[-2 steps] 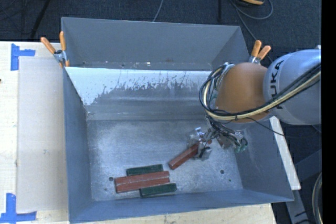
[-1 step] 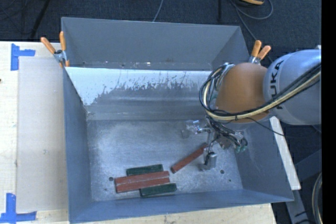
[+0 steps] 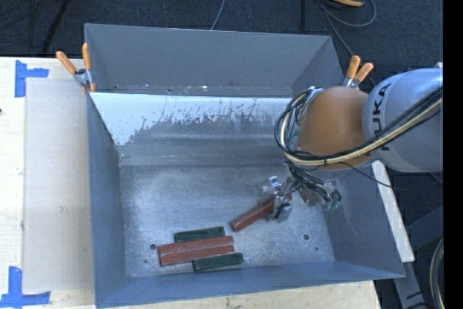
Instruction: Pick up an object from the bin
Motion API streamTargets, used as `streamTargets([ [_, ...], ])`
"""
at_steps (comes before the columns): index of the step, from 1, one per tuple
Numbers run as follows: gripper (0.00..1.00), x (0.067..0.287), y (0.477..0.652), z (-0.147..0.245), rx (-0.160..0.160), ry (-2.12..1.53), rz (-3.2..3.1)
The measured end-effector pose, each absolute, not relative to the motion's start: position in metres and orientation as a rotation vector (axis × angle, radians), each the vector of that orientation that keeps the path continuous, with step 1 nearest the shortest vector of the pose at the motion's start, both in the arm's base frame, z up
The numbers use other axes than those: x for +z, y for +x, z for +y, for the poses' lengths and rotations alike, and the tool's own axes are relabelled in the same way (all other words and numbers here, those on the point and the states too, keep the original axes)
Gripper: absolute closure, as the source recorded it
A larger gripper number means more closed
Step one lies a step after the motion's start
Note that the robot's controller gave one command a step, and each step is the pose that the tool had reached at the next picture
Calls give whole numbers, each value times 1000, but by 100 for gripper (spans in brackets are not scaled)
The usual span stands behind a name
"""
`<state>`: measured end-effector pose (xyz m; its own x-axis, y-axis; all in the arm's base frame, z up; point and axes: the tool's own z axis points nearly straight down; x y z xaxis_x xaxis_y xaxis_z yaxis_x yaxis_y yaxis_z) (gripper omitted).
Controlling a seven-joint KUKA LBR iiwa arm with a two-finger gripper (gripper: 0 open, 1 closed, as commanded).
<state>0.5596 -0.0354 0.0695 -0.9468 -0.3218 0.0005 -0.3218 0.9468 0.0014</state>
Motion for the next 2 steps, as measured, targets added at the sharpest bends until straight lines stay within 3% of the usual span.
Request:
streamTargets([
  [1, 100, 69, 535, -95, -1, 1049, -2959],
  [2, 100, 210, 547, -110, 7, 1160, -2928],
])
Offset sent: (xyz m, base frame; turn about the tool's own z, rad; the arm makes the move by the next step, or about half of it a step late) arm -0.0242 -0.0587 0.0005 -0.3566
